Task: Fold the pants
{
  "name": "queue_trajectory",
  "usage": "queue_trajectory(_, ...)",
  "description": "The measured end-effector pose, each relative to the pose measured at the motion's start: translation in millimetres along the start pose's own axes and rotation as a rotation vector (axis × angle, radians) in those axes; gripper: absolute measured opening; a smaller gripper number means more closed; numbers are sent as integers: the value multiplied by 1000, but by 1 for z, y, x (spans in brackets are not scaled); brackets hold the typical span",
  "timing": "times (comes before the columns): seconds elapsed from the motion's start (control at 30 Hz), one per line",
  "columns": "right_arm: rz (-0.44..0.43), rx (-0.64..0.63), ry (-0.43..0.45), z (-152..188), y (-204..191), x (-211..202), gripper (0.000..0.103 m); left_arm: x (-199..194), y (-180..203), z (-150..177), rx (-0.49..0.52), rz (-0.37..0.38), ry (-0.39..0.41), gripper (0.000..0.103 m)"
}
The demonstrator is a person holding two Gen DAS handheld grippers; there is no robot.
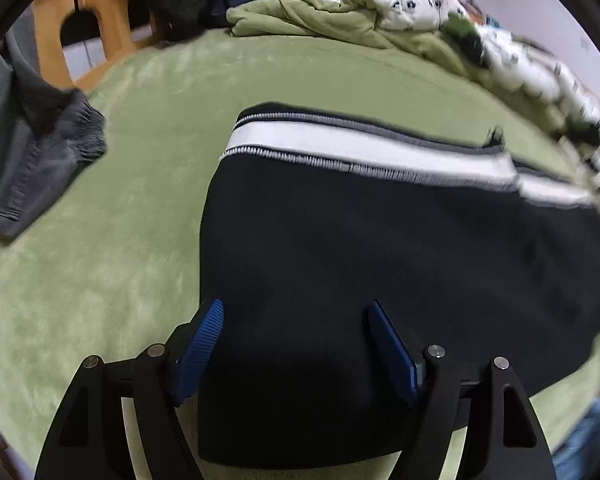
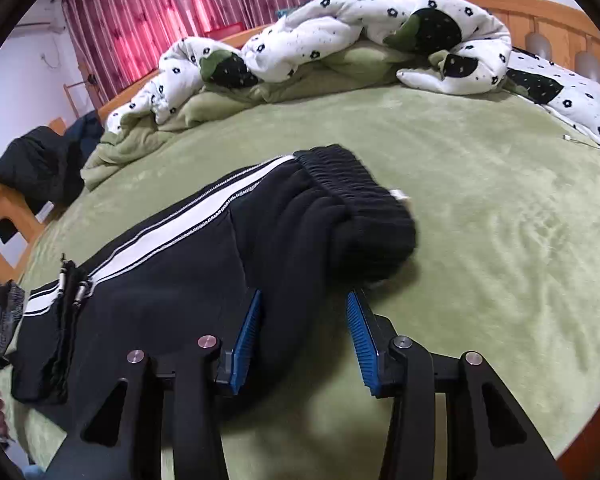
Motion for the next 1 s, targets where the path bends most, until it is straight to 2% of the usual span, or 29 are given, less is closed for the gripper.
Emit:
queue_trajectory(0.07, 4, -1, 14, -6, 6, -7, 44, -8, 4, 3, 6, -45, 19, 74)
queue_trajectory(0.13, 32, -36, 46, -15, 13, -12, 44, -19, 9, 3, -21, -33, 35, 75)
queue_trajectory(0.3, 26, -97, 44, -16, 25, -10, 49, -38, 20, 6, -89, 74, 50, 75)
queue_trajectory(0.43, 5, -124, -3, -13, 27, 13, 49, -50, 39, 2, -130, 160, 62, 75)
queue_trajectory(0.57, -88, -111, 19, -18, 36, -4, 50, -48, 54, -1, -115, 148, 63, 75)
queue_trajectory(0.7, 16, -155, 15, -22, 56, 6, 49, -23, 67, 3, -126, 144, 9, 75)
queue_trajectory(0.83, -42, -98, -61, -19, 57, 30, 49, -18, 74, 5, -103, 91, -4, 78)
queue_trajectory(0.9, -47, -149, -93, -10, 45, 43, 49, -20, 76, 5, -93, 102, -11, 78)
queue_trajectory(1.0, -2, -243, -102, -7, 29, 66, 50, -22, 73, 7, -95, 133, -22, 78)
Point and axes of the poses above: each gripper's, at about its wrist camera, not at the fingertips, and x roughly the way its jaws point, y to its right, z to its underside, the point moved 10 cm from there along x, roughly the way its jaws point, and after that the axes turned 13 degrees about x, right-handed, at the moved point
